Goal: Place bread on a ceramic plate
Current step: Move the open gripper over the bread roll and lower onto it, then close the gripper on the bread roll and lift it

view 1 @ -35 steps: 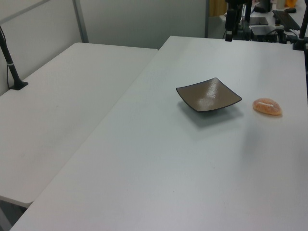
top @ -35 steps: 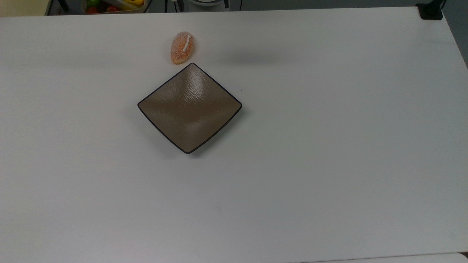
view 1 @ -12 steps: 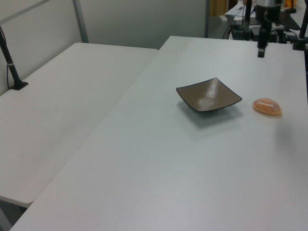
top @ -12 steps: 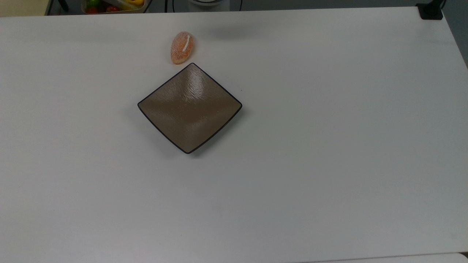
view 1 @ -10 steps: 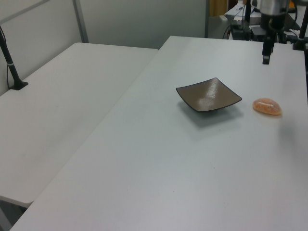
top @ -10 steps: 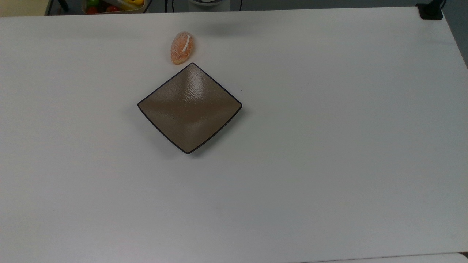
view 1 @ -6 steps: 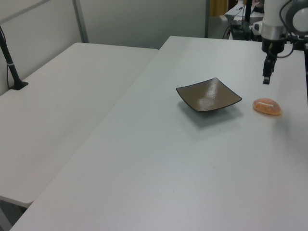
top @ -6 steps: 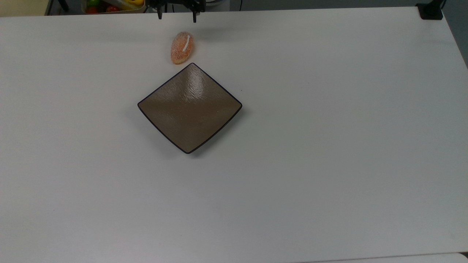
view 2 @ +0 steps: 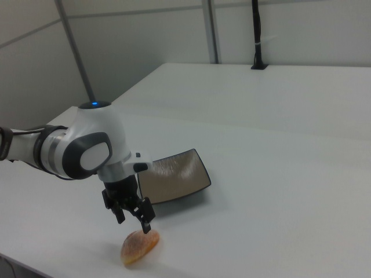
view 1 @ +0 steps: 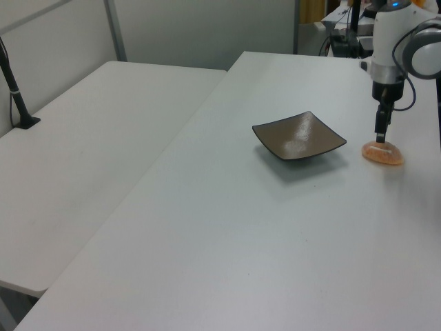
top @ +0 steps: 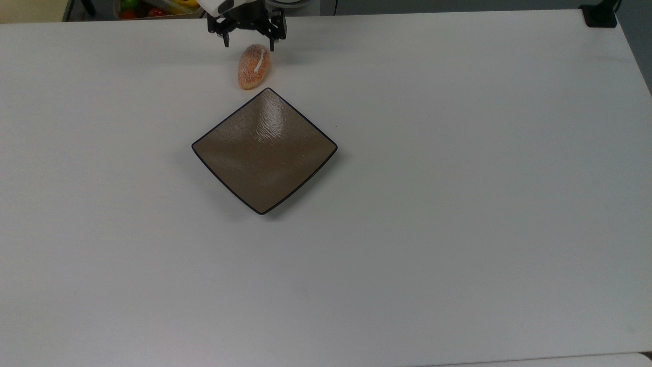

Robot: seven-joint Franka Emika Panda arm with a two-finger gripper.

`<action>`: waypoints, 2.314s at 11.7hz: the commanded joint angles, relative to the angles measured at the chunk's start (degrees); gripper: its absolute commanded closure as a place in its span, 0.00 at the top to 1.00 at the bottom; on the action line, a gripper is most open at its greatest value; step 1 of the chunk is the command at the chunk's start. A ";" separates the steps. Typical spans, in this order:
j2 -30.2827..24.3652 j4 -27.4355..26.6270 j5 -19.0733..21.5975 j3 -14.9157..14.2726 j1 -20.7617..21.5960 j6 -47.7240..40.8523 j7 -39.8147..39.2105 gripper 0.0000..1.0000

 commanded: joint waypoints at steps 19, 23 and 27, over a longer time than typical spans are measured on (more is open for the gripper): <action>2.93 -0.11 -0.87 -0.74 -1.56 0.16 -5.02 0.10; 0.46 6.29 2.10 -0.92 -1.48 -4.60 -5.74 0.10; 1.94 16.39 11.41 -0.92 -1.39 -4.34 -5.30 0.12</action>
